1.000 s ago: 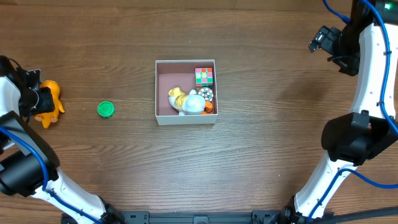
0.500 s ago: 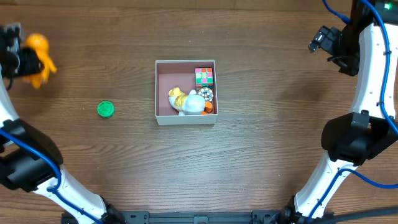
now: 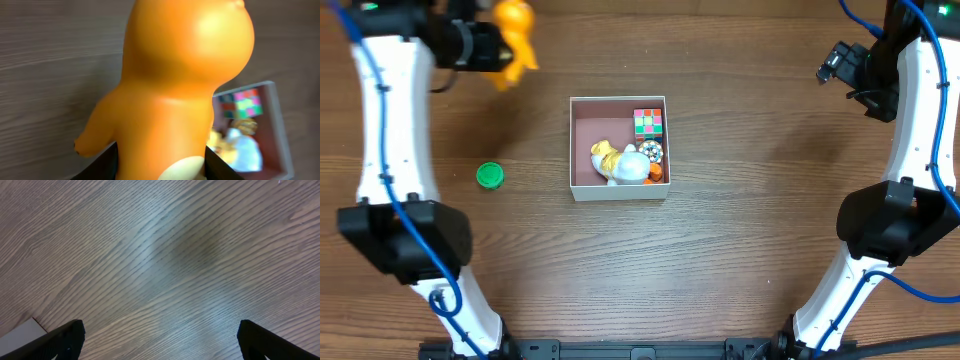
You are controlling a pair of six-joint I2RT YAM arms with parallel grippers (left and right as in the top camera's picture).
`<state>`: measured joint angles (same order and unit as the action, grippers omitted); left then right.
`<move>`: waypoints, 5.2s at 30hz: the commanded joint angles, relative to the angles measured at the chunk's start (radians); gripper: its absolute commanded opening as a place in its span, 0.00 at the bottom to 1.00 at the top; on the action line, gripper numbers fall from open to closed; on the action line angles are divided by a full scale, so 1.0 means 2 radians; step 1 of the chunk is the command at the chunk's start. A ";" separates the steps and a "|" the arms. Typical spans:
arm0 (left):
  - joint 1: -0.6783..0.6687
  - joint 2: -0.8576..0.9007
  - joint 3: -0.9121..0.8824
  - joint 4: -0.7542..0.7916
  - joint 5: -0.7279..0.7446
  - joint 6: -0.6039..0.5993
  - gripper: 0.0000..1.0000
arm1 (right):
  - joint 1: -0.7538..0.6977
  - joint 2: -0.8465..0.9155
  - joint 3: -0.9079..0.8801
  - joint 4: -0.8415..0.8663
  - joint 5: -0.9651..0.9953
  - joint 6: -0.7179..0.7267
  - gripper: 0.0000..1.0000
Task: Pack container
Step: 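Lift the orange figure and carry it right to the box, then lower the orange figure into the pink box beside the duck, then open the left gripper to release the figure in the box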
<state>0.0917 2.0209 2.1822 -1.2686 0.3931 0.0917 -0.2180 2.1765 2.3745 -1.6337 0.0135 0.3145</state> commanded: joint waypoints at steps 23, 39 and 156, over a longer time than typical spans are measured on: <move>-0.195 0.003 -0.083 0.006 -0.058 -0.252 0.45 | 0.000 -0.003 0.000 0.003 0.000 0.004 1.00; -0.194 0.003 -0.141 0.008 -0.075 -0.292 0.44 | 0.000 -0.003 0.000 0.003 0.000 0.004 1.00; -0.226 0.092 -0.158 0.058 -0.080 -0.281 0.34 | 0.000 -0.003 0.000 0.003 0.000 0.004 1.00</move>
<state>-0.3542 2.1715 1.8702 -1.1515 0.2295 -0.5137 -0.2180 2.1765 2.3745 -1.6337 0.0135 0.3145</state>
